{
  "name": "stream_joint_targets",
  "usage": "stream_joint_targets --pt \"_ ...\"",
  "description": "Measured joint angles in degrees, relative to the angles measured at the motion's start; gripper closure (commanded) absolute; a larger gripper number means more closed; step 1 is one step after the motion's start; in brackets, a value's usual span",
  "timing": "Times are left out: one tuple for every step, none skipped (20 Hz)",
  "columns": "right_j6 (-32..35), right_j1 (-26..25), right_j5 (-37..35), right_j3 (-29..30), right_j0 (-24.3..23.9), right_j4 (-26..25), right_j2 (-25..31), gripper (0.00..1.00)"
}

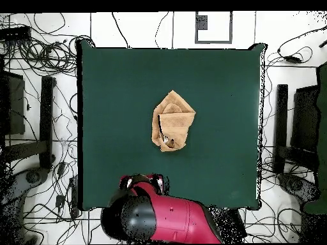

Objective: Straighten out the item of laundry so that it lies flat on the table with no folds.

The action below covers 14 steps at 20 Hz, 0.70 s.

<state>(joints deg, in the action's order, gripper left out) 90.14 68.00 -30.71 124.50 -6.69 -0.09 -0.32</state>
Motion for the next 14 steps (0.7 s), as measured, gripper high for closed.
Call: stream_joint_targets --pt "0.0 -0.14 0.72 0.01 -0.15 0.0 0.0 0.0" --pt "0.0 -0.3 1.22 0.0 -0.24 0.0 -0.01 0.0" --pt "0.0 -0.68 2.03 -0.01 -0.34 0.01 0.0 0.0" --pt "0.0 -1.04 2.58 0.0 -0.4 0.0 0.01 0.0" --pt "0.0 -1.63 3.39 0.0 -0.55 0.0 0.03 0.0" --pt "0.0 -2.17 4.07 -0.02 -0.71 0.01 0.03 0.0" --pt "0.0 -2.74 4.7 -0.01 -0.91 0.0 0.04 0.0" --pt "0.0 -3.26 5.31 -0.02 -1.12 -0.04 0.04 0.0" --pt "0.0 -3.81 5.9 -0.04 -1.34 -0.17 0.05 0.0" --pt "0.0 -4.31 6.38 -0.05 -1.57 -0.34 0.05 0.0" --pt "0.0 -4.82 6.85 -0.06 -1.79 -0.51 0.04 0.0" --pt "0.0 -5.23 7.12 -0.06 -1.96 -0.69 0.05 0.0" --pt "0.0 -5.76 7.46 -0.06 -2.18 -1.06 0.05 0.0" --pt "0.0 -6.09 7.62 -0.07 -2.32 -1.3 0.04 0.0"
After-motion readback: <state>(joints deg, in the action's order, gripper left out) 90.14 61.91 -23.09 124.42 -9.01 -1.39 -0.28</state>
